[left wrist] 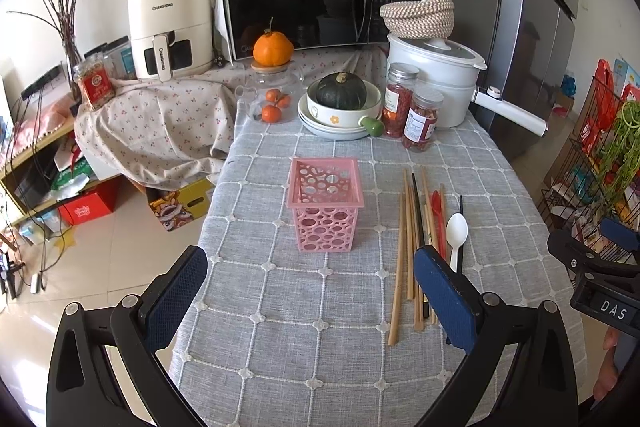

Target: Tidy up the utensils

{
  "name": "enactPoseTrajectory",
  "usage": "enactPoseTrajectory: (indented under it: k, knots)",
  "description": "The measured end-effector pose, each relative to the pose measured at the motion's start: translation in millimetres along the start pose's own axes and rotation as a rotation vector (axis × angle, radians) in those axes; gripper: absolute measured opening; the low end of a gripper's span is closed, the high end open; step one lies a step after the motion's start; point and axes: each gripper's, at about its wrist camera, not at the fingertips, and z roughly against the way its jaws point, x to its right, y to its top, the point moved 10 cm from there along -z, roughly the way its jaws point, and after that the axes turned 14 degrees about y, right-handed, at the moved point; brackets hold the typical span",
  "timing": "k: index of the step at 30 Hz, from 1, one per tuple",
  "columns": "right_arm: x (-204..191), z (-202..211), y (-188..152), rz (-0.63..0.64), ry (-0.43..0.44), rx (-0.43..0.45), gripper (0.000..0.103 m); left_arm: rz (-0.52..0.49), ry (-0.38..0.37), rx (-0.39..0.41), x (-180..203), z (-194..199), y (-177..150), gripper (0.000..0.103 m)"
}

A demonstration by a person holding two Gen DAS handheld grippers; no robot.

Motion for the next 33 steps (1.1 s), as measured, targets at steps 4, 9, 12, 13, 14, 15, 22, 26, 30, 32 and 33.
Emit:
enactPoseTrajectory:
  k: [4,9,12,13,14,15,22,26,30,32,33]
  knots:
    - [-0.1,-0.9,-1.8,0.001,0.0,-0.003,0.103,0.0,-0.001,0.0,-0.2,0.2,0.8,0.103]
    - [-0.6,-1.0,-1.7,0.001,0.0,-0.003,0.103,-0.001,-0.003,-0.001,-0.9,0.6,1.2,0.103]
    - [-1.3,-1.1,-2.8,0.0,0.0,-0.003,0.103,0.0,-0.003,-0.002,-1.5,0.1,1.2,0.103]
    - [-1.3,-1.1,-2.7,0.0,0.0,-0.003,0.103,0.0,-0.004,-0.002,-1.2,0.6,1.1,0.103]
    - [-1.2,-1.2,-2.5,0.001,0.0,-0.003,0.103,0.0,-0.003,-0.002,-1.1,0.8,1.0,0.103]
    - [-1.1,-1.2,-2.4,0.001,-0.001,-0.003,0.103,0.0,-0.003,-0.002,-0.4,1.5,0.8,0.103]
    - [-1.0,-2.4,-4.1,-0.006,0.003,-0.008,0.103,0.001,-0.001,-0.002,0.3,1.2,0.9,0.103]
    - [-1.0,-2.6,-3.6,-0.008,0.004,-0.011,0.103,0.001,0.001,-0.001,-0.4,1.0,0.9,0.103]
    - [-1.1,-3.0,-3.6,-0.009,0.005,-0.013,0.103,0.002,0.001,0.0,-1.3,1.0,1.0,0.103]
    - [-1.2,-3.0,-4.2,-0.009,0.004,-0.013,0.103,0.001,0.0,-0.001,-1.3,0.9,1.1,0.103]
    - [-1.1,-3.1,-4.3,-0.009,0.004,-0.013,0.103,0.001,-0.001,-0.001,-1.5,0.9,1.1,0.103]
